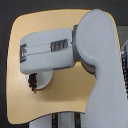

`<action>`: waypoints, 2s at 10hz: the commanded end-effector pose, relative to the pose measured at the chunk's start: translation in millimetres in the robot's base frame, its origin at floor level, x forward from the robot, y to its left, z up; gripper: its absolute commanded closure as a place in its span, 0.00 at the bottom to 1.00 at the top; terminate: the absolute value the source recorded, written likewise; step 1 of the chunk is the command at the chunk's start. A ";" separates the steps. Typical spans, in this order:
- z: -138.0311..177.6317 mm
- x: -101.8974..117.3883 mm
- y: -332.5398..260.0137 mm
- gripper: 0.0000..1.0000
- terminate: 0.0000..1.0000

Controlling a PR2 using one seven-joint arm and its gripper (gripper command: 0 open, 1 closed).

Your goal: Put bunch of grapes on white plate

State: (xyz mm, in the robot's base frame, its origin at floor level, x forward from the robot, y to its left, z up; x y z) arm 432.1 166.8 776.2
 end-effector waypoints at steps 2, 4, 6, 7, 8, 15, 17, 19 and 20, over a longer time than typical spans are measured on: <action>-6.5 0.8 3.3 1.00 0.00; -4.9 -1.3 6.7 1.00 0.00; -2.2 3.0 1.2 0.00 0.00; 3.0 7.2 -0.1 0.00 0.00; 12.6 14.8 -0.8 0.00 0.00; 137.4 61.0 -23.4 0.00 0.00; 162.2 52.1 -31.3 0.00 0.00; 172.3 41.2 -35.0 0.00 0.00; 176.5 36.7 -40.3 0.00 0.00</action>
State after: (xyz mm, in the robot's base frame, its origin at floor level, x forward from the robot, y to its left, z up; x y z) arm 482.0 141.0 913.2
